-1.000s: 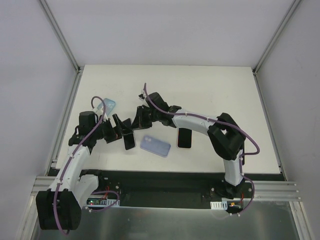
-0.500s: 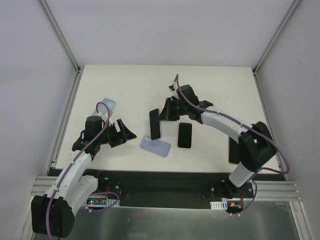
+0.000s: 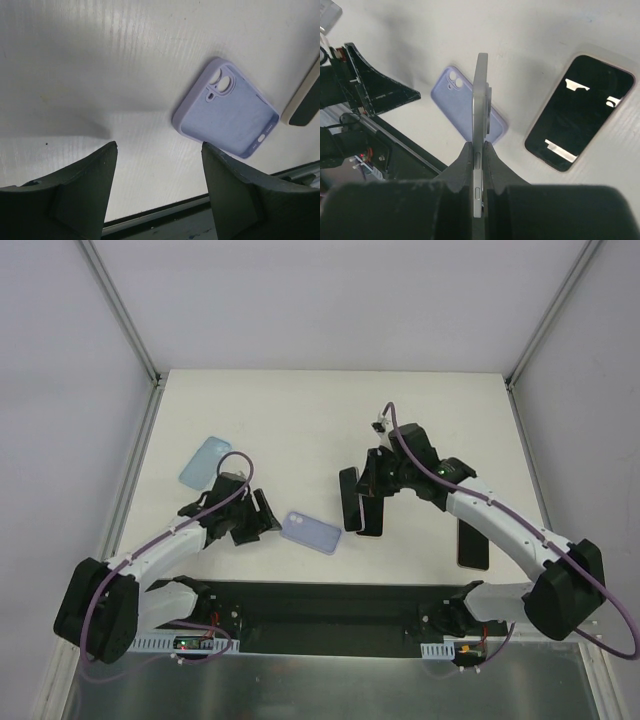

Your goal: Put the phone into the phone case

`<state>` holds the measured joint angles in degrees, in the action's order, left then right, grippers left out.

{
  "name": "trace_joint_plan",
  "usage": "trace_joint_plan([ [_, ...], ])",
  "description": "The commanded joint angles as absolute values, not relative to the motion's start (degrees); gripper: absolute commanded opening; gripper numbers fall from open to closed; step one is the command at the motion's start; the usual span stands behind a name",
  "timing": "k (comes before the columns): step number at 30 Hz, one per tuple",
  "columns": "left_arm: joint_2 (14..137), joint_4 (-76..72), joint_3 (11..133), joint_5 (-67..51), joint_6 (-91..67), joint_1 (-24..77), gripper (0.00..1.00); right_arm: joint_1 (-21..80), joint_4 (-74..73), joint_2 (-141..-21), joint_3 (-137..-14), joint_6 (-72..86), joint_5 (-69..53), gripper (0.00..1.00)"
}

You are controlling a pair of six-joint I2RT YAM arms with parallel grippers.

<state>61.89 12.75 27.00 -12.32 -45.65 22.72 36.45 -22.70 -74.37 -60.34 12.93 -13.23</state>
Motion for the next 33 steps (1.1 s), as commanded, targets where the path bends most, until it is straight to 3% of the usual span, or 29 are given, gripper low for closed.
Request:
trace_joint_plan([
  [1,65.5,12.1,31.5,-4.2,-48.3,26.1,0.66,36.0,-23.6,-70.5,-59.5,10.9,-10.5,0.01],
  [15,78.6,12.3,37.6,-0.3,-43.2,32.6,0.41,34.3,-25.4,-66.3,-56.1,8.7,-8.6,0.01],
  [19,81.1,12.2,39.5,-1.3,-40.4,33.3,0.25,33.9,-25.4,-66.3,-55.8,8.4,-8.4,0.02],
  [22,82.4,12.2,41.1,-1.1,-37.8,34.3,0.20,33.8,-25.5,-66.4,-55.5,8.3,-8.6,0.01],
  [25,83.5,12.2,42.8,-1.6,-34.0,34.8,0.08,33.8,-24.7,-66.4,-54.7,8.4,-9.5,0.01],
  [26,83.8,12.0,43.2,-2.2,-32.7,34.9,0.00,33.8,-24.3,-66.4,-54.4,8.5,-10.0,0.01],
  [33,81.4,10.1,45.0,-4.7,-14.5,35.4,0.00,33.7,-18.8,-65.2,-48.5,8.4,-19.4,0.01],
])
